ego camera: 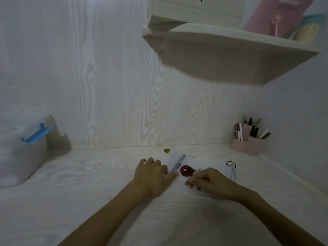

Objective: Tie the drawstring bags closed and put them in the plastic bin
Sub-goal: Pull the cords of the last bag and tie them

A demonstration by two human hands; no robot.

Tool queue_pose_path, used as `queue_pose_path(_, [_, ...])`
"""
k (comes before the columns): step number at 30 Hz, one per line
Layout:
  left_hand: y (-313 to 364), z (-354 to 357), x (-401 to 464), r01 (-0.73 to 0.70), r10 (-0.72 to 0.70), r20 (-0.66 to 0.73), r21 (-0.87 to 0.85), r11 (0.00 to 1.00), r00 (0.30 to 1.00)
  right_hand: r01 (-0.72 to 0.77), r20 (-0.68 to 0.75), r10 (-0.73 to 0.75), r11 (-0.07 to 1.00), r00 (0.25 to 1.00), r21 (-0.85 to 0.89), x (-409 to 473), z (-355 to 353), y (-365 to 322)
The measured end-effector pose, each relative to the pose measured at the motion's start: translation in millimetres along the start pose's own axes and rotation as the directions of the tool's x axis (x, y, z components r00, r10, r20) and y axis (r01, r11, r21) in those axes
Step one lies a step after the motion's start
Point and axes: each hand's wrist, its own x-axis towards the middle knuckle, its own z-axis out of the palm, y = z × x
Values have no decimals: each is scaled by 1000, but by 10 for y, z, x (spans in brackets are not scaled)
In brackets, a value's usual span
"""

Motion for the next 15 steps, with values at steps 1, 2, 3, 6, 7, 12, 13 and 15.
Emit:
queue_pose_path(1, [-76,-13,-66,45,-46,-12,-28,999,999,17,6,-17,999,1000,38,28,9,-68])
queue_pose_path(2, [-156,-5,-131,85,-86,-24,-45,995,996,32,0,-32,997,999,63,63,9,-137])
queue_pose_path(3, [-263,0,-212,122,-124,-26,-57,991,992,48,-5,-47,997,999,63,104,16,-223])
queue_pose_path(6, [-564,-34,-408,179,-178,15,-120,977,984,62,105,-49,991,993,-120,207,47,-447])
queue_pose_path(7, [-678,-73,-453,196,-192,45,-133,971,980,71,176,-34,975,984,-209,242,80,-500])
queue_pose_path(12, [-1208,-272,-631,270,-280,-84,-118,956,956,75,379,71,931,923,-357,376,519,-752])
queue_pose_path(13, [-1256,-271,-661,268,-290,-151,-147,952,945,102,370,56,913,927,-394,424,633,-792])
queue_pose_path(15, [-1289,-273,-736,265,-302,-172,-211,941,937,136,335,25,884,942,-447,579,800,-849])
